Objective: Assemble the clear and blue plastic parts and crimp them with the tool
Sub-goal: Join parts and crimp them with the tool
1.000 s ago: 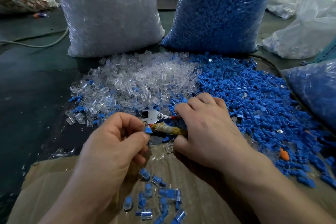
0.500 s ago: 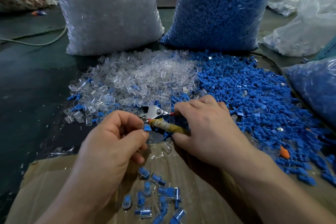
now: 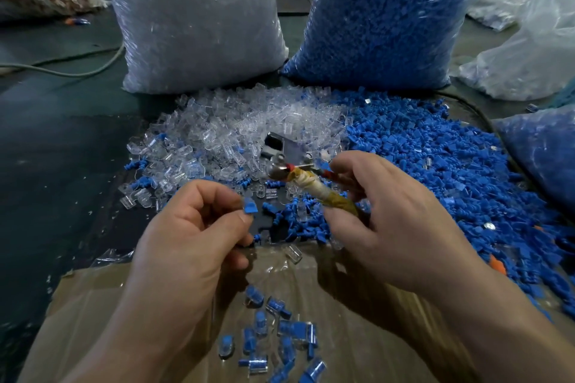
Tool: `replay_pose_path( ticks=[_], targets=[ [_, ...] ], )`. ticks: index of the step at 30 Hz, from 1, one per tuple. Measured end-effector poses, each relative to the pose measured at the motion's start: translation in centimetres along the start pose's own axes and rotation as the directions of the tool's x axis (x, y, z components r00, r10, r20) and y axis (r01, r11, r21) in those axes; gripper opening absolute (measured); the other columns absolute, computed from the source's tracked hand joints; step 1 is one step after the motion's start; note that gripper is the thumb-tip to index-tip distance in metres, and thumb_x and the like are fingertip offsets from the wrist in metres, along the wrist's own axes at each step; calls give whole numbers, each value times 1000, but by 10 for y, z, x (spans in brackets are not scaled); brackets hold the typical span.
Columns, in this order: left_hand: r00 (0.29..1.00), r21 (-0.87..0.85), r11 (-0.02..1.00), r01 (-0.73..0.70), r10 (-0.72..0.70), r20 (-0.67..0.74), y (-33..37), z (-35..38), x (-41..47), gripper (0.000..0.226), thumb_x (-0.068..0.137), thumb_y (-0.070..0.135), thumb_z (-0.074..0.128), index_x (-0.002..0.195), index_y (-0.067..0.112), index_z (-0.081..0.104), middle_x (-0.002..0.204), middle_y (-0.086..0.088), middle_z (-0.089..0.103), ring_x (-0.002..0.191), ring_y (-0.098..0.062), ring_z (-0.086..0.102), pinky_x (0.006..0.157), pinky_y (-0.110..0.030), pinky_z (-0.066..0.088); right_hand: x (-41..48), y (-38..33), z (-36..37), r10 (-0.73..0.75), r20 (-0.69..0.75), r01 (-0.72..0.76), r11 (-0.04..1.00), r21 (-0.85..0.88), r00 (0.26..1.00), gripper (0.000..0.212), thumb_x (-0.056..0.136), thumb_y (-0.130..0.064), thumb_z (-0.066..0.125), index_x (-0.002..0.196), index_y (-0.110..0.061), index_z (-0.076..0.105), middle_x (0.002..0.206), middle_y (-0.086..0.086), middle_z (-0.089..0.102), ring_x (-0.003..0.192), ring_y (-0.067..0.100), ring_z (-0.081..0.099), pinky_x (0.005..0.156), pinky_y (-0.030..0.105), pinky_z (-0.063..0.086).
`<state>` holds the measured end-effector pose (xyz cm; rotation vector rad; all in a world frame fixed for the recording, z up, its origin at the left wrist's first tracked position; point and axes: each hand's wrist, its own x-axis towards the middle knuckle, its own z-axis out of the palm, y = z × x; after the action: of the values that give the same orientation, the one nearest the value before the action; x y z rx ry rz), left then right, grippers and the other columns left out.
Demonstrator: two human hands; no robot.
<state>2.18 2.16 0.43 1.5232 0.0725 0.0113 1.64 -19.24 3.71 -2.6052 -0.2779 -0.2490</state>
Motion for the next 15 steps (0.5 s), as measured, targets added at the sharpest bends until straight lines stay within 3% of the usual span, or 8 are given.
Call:
replay_pose_path(
  ticks=[4, 7, 15],
  targets=[
    [1000, -74, 997, 3, -2, 21, 8, 0, -1, 12, 71, 15, 70, 80, 23, 72, 68, -5, 69, 53, -16, 63, 45, -23, 51, -5, -10, -7, -87, -6, 87, 996, 12, 996, 37, 77, -52, 46, 112, -39, 43, 94, -21, 51, 83, 3, 52, 66, 22, 43],
    [998, -71, 997, -44, 47, 43, 9, -1, -2, 14, 67, 20, 69, 80, 24, 72, 72, -7, 70, 57, -16, 63, 44, -23, 50, -7, -11, -8, -122, 70, 126, 991, -46, 990, 42, 76, -55, 46, 114, -36, 47, 96, -20, 52, 81, 0, 49, 67, 18, 38],
    [986, -34, 994, -102, 105, 130, 9, -5, -1, 13, 70, 18, 67, 79, 26, 71, 71, -6, 68, 59, -16, 64, 46, -24, 51, -10, -8, -13, -160, 159, 171, 984, -57, 974, 50, 76, -49, 47, 123, -32, 51, 107, -17, 56, 96, 6, 51, 79, 27, 46]
  ],
)
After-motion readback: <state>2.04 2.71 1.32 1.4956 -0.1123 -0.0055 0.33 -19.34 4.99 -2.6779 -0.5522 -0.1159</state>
